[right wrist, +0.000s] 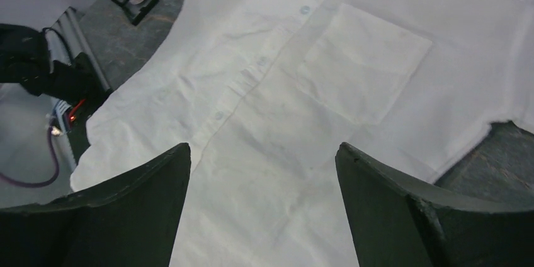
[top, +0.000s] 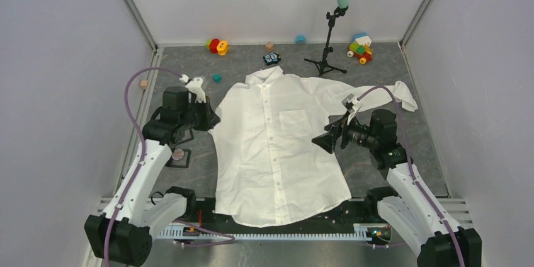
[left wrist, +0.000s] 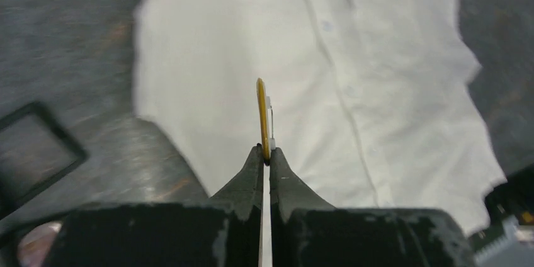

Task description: Pin the brooch onto the clothing

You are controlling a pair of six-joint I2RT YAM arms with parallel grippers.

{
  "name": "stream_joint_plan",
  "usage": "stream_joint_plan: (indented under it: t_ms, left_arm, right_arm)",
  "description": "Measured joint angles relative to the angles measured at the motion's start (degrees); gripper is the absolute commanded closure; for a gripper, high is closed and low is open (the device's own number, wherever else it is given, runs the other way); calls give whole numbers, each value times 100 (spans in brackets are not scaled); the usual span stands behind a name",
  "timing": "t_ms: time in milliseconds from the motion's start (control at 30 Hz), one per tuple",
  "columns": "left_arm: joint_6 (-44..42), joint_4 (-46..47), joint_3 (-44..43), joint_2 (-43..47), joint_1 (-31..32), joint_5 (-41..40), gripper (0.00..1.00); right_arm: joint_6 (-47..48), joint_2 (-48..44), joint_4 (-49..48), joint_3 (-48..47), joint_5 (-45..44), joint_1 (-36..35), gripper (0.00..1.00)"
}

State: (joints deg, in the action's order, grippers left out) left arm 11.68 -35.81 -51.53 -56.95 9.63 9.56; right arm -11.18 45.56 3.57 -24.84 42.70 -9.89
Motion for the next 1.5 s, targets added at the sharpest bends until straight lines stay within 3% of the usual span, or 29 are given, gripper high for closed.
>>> stream_joint_plan:
  t_ms: [233, 333, 467, 700, 900, 1500]
  left_arm:
    - [37, 354, 597, 426, 1097, 2623, 98]
    - [162, 636, 719, 396, 1716, 3410, 98]
    - [367, 988, 861, 382, 2079, 3978, 98]
    - [603, 1388, 901, 52, 2468, 4651, 98]
    - [643, 1456, 901, -468, 2964, 4986, 98]
    - [638, 1316, 647, -955, 3681, 5053, 98]
  right_arm:
    - [-691, -61, -914, -17, 894, -636, 19]
    - [-1143, -61, -1373, -2, 1141, -809, 20]
    - [-1611, -68, -1784, 20, 1303, -1064, 21]
    - [-2422, -70, -2693, 236, 1342, -1665, 22]
    - [-2909, 393, -3497, 249, 1338, -2273, 34]
    - [-2992, 1342, -3615, 223, 1266, -3342, 52]
